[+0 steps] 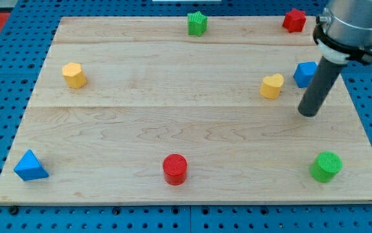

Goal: Move the heart to the bottom right of green star

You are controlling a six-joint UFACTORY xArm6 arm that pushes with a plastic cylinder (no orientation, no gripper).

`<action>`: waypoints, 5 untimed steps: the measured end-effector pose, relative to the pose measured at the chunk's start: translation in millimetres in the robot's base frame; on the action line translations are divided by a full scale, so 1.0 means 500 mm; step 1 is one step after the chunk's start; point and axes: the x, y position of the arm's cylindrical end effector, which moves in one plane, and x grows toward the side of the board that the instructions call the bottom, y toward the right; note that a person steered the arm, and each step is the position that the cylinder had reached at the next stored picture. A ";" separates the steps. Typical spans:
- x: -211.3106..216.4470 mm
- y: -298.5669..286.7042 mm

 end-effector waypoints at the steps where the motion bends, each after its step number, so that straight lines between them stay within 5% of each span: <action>1: -0.047 -0.038; 4: -0.193 -0.266; 5: -0.236 -0.251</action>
